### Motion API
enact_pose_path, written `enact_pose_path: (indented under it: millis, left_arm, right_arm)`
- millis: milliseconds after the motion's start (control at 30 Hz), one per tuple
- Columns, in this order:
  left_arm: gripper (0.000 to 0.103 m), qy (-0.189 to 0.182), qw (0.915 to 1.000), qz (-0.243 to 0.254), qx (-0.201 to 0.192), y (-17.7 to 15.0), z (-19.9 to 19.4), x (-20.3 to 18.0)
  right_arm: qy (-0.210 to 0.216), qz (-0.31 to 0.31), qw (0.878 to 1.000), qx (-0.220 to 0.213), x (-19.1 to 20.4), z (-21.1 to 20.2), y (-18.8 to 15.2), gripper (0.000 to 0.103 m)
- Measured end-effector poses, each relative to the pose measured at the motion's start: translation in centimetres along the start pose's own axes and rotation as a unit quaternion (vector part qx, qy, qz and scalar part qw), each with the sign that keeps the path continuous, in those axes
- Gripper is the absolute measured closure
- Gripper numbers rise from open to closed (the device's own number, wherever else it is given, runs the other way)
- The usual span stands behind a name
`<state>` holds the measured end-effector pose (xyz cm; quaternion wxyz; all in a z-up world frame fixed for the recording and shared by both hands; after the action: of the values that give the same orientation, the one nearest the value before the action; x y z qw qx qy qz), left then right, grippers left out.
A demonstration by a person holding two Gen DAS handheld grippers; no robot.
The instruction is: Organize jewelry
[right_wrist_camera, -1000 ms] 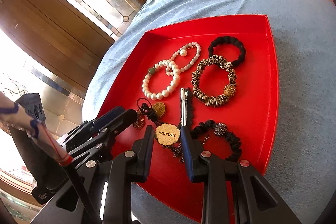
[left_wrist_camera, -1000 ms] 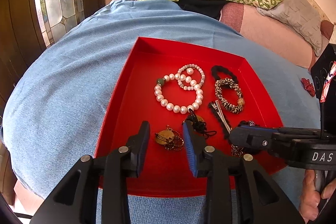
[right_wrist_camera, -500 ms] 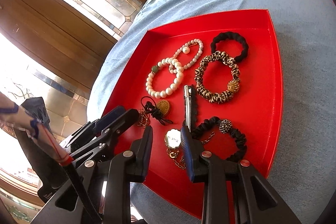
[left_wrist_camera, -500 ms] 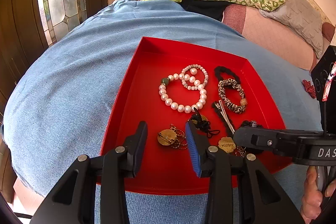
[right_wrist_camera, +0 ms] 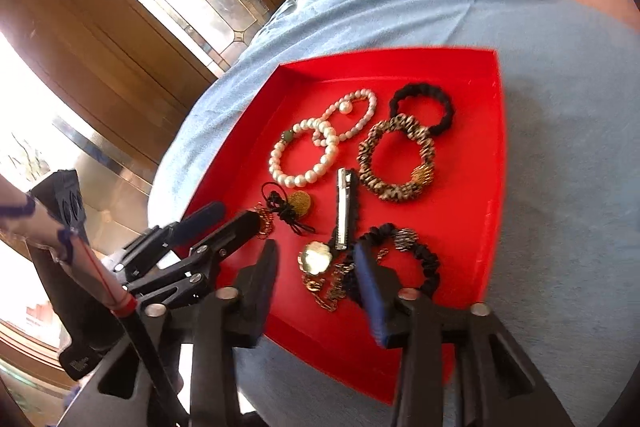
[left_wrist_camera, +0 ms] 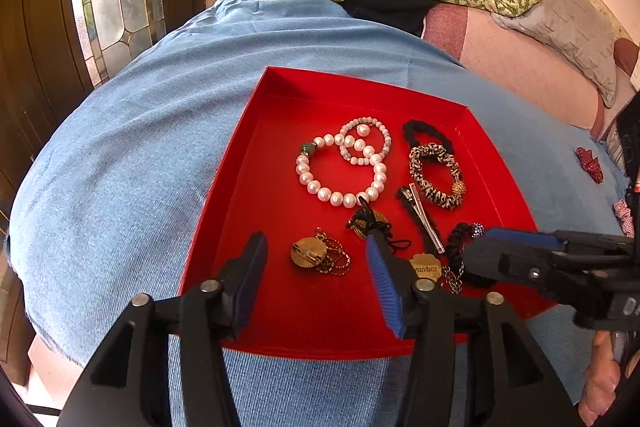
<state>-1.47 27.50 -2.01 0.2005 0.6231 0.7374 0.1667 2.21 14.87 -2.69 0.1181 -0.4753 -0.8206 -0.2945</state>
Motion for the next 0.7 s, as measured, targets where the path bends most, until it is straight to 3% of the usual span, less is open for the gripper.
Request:
enact_pose_path:
  millis: [133,267,500,700]
  left_arm:
    - [0.048,0.008,1.0000,-0.002,-0.002,-0.2,-0.5,-0.1]
    - [0.033,0.027,0.9996,-0.011,-0.007,-0.4,-1.1,0.3]
    - [0.021,0.050,0.9985,-0.010,-0.021,-0.2,-2.1,0.2]
    - [0.019,0.074,0.9963,-0.024,-0.036,-0.2,-3.3,0.4]
  right_arm:
    - [-0.019,-0.009,1.000,-0.012,-0.2,-1.1,-0.6,0.053]
    - [-0.026,-0.009,0.999,-0.020,-0.7,-2.1,-1.0,0.052]
    - [-0.069,-0.018,0.997,-0.027,-1.3,-3.1,-1.7,0.033]
    - [-0.117,-0.031,0.992,-0.045,-1.4,-4.2,-1.9,0.019]
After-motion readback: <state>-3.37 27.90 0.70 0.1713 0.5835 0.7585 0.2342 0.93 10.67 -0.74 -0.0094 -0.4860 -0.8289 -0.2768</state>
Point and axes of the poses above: each gripper's, at about its wrist camera, not at the fingertips, and z roughly the way its jaws point, x to its left, y to its top, the point moved 8 cm from there along z, roughly the way its jaws point, and after that the axes turned 12 degrees about x, right-handed, at the moved point
